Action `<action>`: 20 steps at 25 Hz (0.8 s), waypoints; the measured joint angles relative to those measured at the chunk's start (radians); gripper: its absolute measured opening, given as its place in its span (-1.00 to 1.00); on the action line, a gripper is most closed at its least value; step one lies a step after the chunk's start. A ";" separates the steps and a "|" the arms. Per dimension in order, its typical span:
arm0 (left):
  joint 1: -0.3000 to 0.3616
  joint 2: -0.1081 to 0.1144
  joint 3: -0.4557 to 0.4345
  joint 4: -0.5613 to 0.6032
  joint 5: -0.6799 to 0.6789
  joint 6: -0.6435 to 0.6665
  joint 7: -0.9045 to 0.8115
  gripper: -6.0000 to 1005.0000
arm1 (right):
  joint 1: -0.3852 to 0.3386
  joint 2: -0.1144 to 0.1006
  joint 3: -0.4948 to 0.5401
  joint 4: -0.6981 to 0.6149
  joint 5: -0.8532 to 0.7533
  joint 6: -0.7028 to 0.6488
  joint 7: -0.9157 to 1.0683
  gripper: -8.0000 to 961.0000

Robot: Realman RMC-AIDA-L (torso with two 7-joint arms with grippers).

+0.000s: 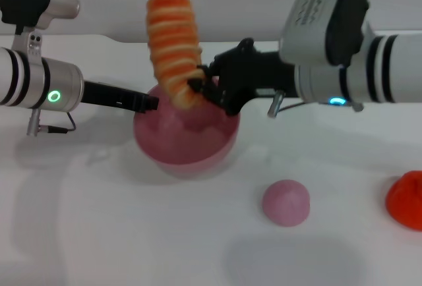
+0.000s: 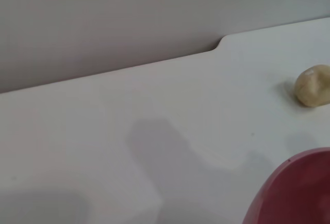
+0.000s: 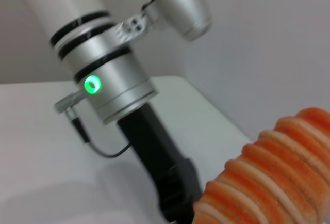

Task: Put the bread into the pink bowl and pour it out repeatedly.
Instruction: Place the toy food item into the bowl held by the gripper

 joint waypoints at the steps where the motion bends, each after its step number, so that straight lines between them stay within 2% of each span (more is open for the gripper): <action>1: -0.003 0.000 0.001 0.000 0.000 0.000 -0.002 -0.89 | 0.004 0.000 -0.010 0.016 0.005 0.003 -0.001 -0.67; 17: -0.027 0.003 -0.005 -0.001 -0.001 0.001 -0.004 -0.89 | 0.012 -0.009 -0.038 0.083 0.039 0.012 -0.026 -0.65; 20: -0.028 0.003 -0.005 -0.001 0.000 -0.001 -0.004 -0.90 | 0.009 -0.009 -0.033 0.081 0.039 0.009 -0.033 -0.22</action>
